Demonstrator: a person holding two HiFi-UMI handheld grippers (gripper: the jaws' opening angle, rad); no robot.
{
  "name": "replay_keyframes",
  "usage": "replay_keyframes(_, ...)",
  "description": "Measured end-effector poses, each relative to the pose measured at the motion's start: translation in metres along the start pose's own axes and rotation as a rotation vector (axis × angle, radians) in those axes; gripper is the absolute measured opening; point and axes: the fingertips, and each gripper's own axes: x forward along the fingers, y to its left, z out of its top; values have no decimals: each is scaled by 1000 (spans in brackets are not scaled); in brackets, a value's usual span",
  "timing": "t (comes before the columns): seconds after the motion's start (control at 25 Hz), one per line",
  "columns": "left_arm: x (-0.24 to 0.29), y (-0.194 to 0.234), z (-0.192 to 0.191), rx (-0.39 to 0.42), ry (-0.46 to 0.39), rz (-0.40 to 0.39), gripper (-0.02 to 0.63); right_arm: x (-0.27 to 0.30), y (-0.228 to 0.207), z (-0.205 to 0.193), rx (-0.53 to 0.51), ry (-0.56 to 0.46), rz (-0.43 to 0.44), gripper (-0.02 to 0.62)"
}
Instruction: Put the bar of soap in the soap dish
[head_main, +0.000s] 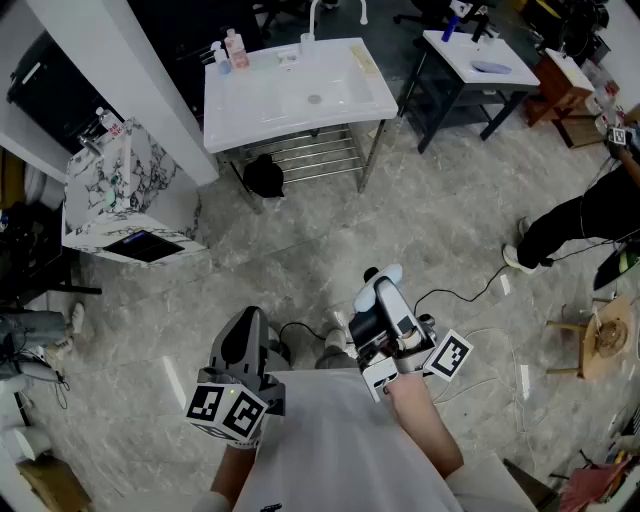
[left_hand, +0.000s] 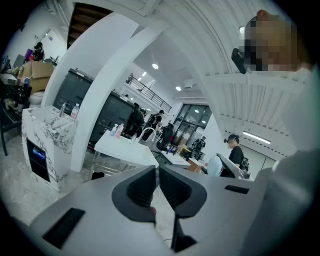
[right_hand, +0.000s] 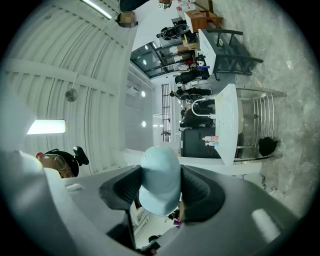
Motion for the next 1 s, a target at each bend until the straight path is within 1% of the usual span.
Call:
replay_keyframes(0.12,-4,-21,-8,21,17,-24,29,-13,3,-15,8,22,-18,247)
replay_keyframes(0.2,-8,-30,-12,40,26,-31,29,-18,5,-27,19,46,-13,246)
replay_keyframes(0.44,-18,-36,-20,50,13,7,29,-16,2,-55,61,121,1,247)
replay_keyframes(0.68,-23,-38,-25,61,2,47,29,-19,-5,-65,108,143,-22,245)
replay_keyframes(0.84,-23,-38,-25,58,-2,66,29,-20,-5,-71,144,158,-12,245)
replay_keyframes(1.0,-19,-38,-22,66,-21,81,29,-16,-4,-64,159,169,24,245)
